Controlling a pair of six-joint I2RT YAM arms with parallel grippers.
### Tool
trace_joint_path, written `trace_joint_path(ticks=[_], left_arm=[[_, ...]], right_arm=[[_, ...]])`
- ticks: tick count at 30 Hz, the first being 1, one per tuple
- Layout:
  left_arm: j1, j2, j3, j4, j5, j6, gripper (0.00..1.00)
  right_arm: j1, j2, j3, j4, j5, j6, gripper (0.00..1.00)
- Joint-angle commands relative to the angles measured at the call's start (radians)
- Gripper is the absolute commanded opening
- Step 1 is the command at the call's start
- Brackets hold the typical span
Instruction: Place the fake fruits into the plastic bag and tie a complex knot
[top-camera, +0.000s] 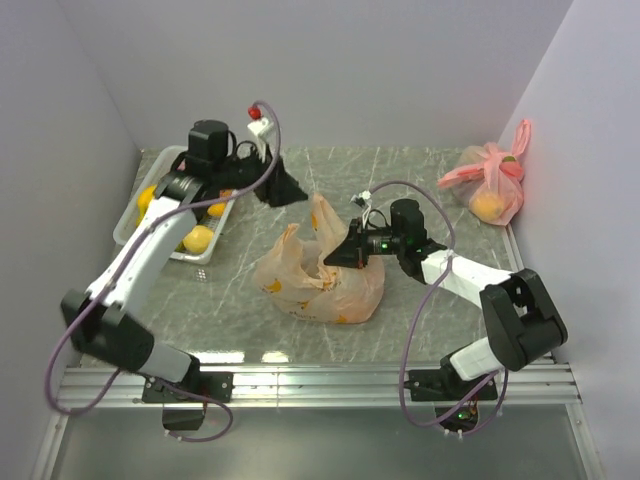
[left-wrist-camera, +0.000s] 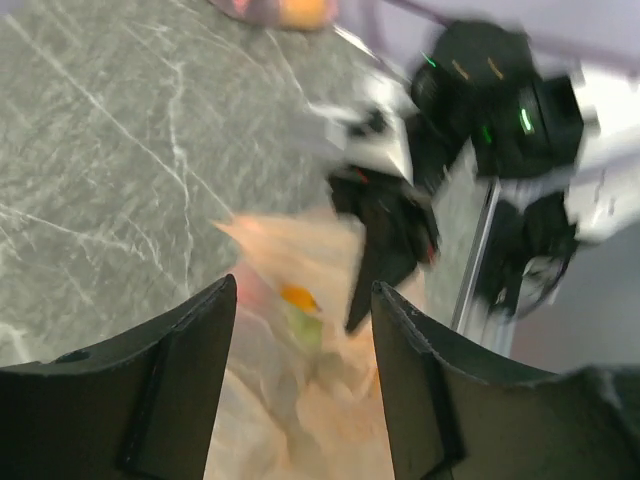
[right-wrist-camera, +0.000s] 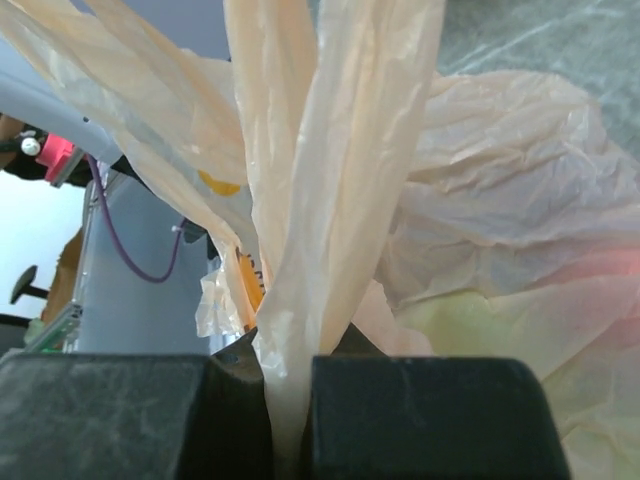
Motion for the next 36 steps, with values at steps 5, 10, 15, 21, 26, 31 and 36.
trace_joint_path(ticks=[5,10,15,21,26,31,36], left_arm=[[-0.315,-0.278,-0.222,-0.328,-0.211,0.653,0.64],[-0.420,-0.230,-0.219,-0.352,-0.310,0.770,0.66],[-0.447,-0.079,-0.208,-0.374,-0.382,0.835,0.66],[-0.454,-0.022,-0.353,-0.378,-0.432,0.976,0.32],[-0.439,-0.021,-0.426,-0.369,-0.472,1.008,0.07],[-0.416,-0.028,-0.407,-0.386,-0.473,1.021,0.03],[-0.414,-0.108,-0.227,-0.388,-0.290,0.825,0.58]], right_arm=[[0.000,-0.030,0.056,-0.113,0.050,0.058,0.00],[0.000,-0.039,0.066,-0.152,0.068,0.055,0.00],[-0.003,-0.058,0.073,-0.188,0.070,0.038,0.00],[-0.031,-0.073,0.081,-0.259,0.055,-0.011,0.00],[-0.054,-0.078,0.144,-0.563,0.076,-0.234,0.00],[-0.054,-0.067,0.164,-0.739,0.159,-0.479,0.00],[-0.034,-0.064,0.162,-0.664,0.154,-0.410,0.00]])
